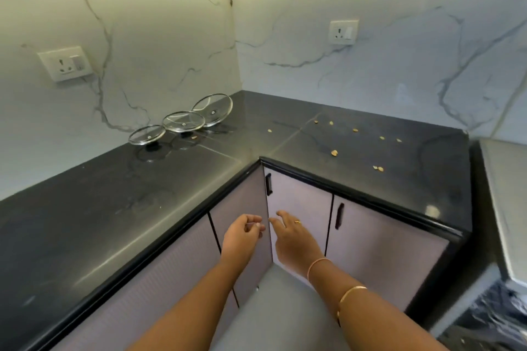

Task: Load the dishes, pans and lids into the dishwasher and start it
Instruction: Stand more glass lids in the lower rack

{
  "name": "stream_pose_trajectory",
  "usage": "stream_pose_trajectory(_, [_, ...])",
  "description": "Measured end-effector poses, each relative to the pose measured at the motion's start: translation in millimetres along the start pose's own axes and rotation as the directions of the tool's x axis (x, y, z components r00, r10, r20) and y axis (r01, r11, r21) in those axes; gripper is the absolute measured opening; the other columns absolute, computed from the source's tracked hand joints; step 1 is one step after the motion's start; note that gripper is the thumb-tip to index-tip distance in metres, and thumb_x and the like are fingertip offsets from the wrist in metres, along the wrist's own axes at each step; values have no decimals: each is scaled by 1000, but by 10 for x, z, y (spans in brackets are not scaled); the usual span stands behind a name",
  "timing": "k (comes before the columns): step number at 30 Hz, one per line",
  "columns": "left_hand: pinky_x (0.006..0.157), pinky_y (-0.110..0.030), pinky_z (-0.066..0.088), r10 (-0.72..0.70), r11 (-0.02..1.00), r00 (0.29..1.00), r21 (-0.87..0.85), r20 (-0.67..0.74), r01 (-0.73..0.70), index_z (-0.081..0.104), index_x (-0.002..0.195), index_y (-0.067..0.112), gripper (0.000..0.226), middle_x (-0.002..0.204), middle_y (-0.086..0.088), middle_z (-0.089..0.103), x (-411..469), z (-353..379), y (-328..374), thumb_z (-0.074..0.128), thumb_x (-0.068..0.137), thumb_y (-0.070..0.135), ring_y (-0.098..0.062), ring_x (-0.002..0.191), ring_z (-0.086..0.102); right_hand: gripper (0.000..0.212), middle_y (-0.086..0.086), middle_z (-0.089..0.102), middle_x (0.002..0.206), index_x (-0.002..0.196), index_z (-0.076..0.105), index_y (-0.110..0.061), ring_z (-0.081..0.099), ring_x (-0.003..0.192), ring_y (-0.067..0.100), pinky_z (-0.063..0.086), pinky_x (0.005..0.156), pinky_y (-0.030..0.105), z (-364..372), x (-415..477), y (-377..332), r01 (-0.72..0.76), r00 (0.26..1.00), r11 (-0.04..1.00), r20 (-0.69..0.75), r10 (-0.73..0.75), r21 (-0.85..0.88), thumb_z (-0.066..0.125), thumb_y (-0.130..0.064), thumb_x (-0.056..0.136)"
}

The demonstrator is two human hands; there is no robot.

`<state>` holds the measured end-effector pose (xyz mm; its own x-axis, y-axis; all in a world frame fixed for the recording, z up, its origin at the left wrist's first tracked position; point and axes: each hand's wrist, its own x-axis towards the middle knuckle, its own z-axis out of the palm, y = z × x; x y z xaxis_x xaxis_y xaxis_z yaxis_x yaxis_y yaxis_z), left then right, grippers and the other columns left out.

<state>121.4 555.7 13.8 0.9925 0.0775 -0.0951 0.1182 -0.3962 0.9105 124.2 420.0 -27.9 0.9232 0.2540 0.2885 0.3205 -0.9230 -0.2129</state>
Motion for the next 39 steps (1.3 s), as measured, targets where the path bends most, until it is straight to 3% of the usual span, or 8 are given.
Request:
stream_pose_trajectory(5, [64, -17, 49, -34, 998, 985, -58, -169, 24, 56, 107, 20, 15, 89, 8, 66, 939, 32, 198, 46, 97, 16, -7, 83, 63, 43, 22, 52, 129, 124, 55, -2, 56, 113, 34, 52, 91, 34, 24, 1048, 383, 83, 997, 994, -1, -83, 65, 54, -1, 81])
stream_pose_trajectory(9, [69, -20, 50, -101, 986, 957, -155, -273, 60, 56, 107, 21, 17, 92, 8, 66, 1499, 8, 297, 47, 95, 12, -7, 85, 62, 41, 16, 44, 134, 128, 49, -5, 50, 119, 31, 48, 94, 33, -53, 1765, 565, 162, 986, 986, 25, -163, 40, 48, -7, 87])
stream_pose_trajectory(13, [73, -25, 51, -138, 980, 908, -190, -395, 66, 56, 105, 22, 16, 94, 6, 67, 2000, -158, 312, 46, 95, 15, -11, 87, 64, 46, 14, 27, 147, 137, 38, -5, 34, 131, 30, 37, 105, 37, 24, 2392, 542, 105, 986, 975, 104, -127, 194, 38, -8, 91])
stream_pose_trajectory(15, [68, -21, 48, -157, 974, 879, -219, -451, 62, 54, 107, 22, 17, 93, 6, 66, 2308, -278, 303, 48, 93, 13, -12, 85, 63, 47, 14, 25, 148, 138, 37, -6, 35, 130, 31, 36, 105, 39, 151, 2716, 483, 99, 983, 962, 124, -134, 254, 39, -8, 91])
stream_pose_trajectory(18, [76, -28, 49, -169, 975, 865, -207, -472, 78, 50, 116, 19, 25, 91, 4, 65, 2770, -442, 249, 48, 92, 13, -14, 88, 62, 46, 13, 27, 146, 138, 38, -6, 38, 128, 31, 38, 104, 39, 360, 3160, 384, 74, 982, 947, 143, -124, 312, 39, -7, 92])
stream_pose_trajectory(24, [73, -25, 39, -104, 995, 898, -42, -428, 95, 49, 121, 18, 28, 93, 3, 63, 3669, -914, 181, 50, 93, 18, -14, 86, 58, 41, 11, 34, 139, 131, 45, -5, 50, 113, 30, 41, 97, 35, 684, 4008, 260, -58, 979, 936, 204, -15, 348, 41, -5, 91])
stream_pose_trajectory(32, [78, -25, 44, 46, 948, 948, 314, -314, 58, 54, 120, 16, 28, 103, 5, 60, 4481, -1349, 103, 48, 92, 15, -11, 90, 56, 41, 7, 35, 135, 132, 45, -8, 54, 98, 26, 41, 82, 27, 948, 4921, 300, -140, 959, 928, 282, 40, 345, 43, -6, 91])
stream_pose_trajectory(39, [94, -32, 45, 171, 820, 950, 572, -262, 10, 56, 120, 16, 30, 124, -1, 56, 5039, -1543, 30, 52, 91, 18, -19, 115, 49, 40, 10, 34, 134, 132, 43, -11, 52, 104, 26, 38, 90, 28, 1052, 5738, 360, -317, 941, 793, 279, 193, 520, 45, -8, 92])
